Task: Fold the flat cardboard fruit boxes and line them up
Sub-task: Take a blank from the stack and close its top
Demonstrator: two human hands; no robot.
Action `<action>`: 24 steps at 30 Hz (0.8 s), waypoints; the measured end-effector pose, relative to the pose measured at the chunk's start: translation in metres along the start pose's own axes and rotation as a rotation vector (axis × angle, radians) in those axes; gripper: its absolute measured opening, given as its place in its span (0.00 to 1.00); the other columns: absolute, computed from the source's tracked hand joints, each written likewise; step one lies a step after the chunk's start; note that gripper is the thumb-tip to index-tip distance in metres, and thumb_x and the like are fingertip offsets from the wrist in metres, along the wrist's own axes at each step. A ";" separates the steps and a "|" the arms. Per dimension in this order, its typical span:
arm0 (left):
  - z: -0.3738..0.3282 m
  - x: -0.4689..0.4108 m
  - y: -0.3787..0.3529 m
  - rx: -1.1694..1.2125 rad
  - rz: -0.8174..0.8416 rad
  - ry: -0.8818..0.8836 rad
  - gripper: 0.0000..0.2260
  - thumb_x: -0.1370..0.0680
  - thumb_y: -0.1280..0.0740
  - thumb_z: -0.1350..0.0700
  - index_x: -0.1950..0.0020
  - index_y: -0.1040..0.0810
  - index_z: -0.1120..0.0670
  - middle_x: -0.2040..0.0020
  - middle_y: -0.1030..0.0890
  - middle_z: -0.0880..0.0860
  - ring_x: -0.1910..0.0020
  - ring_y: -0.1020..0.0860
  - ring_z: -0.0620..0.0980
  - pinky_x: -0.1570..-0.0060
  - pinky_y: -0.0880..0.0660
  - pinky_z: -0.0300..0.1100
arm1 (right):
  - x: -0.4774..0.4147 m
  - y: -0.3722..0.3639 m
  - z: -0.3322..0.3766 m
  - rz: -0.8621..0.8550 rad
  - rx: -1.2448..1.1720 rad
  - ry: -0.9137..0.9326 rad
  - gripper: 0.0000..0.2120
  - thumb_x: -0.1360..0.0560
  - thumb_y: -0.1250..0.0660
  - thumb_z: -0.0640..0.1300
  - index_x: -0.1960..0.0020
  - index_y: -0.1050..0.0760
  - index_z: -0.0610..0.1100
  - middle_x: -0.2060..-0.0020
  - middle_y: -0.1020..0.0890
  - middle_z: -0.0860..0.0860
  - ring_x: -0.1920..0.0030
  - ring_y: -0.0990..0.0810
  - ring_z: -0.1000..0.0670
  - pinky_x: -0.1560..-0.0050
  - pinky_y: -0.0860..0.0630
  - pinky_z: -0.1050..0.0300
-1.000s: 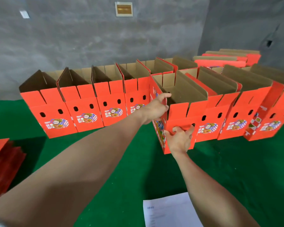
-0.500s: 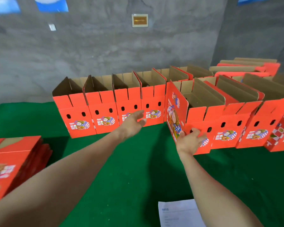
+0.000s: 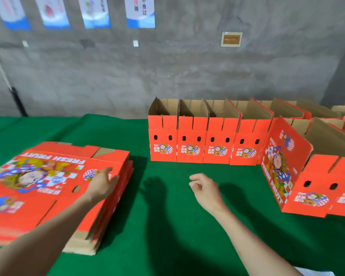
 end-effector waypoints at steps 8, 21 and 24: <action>0.114 -0.019 0.033 -0.451 0.145 0.115 0.26 0.18 0.46 0.47 0.22 0.48 0.50 0.21 0.51 0.52 0.23 0.52 0.56 0.28 0.49 0.59 | 0.012 -0.099 0.055 0.152 0.130 0.008 0.12 0.22 0.40 0.38 0.41 0.24 0.42 0.45 0.18 0.45 0.45 0.21 0.49 0.45 0.30 0.64; 0.118 0.039 0.028 -0.481 0.006 -0.162 0.28 0.20 0.45 0.43 0.23 0.48 0.49 0.21 0.51 0.53 0.23 0.51 0.55 0.28 0.49 0.52 | 0.030 -0.189 0.030 0.256 -0.043 -0.493 0.19 0.21 0.39 0.46 0.35 0.32 0.35 0.52 0.23 0.43 0.54 0.25 0.47 0.55 0.27 0.55; 0.139 0.047 0.014 -0.521 0.128 -0.098 0.30 0.19 0.52 0.40 0.22 0.56 0.51 0.22 0.60 0.52 0.24 0.63 0.57 0.28 0.58 0.59 | 0.037 -0.200 0.024 0.154 -0.400 -0.709 0.09 0.20 0.39 0.44 0.51 0.26 0.38 0.59 0.20 0.43 0.63 0.22 0.48 0.60 0.27 0.56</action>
Point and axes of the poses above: each hand's wrist, its own x-axis away from the middle knuckle, its own y-axis out of the back of the hand, z = x × y, the point moved 5 cm from there along -x, towards the middle knuckle
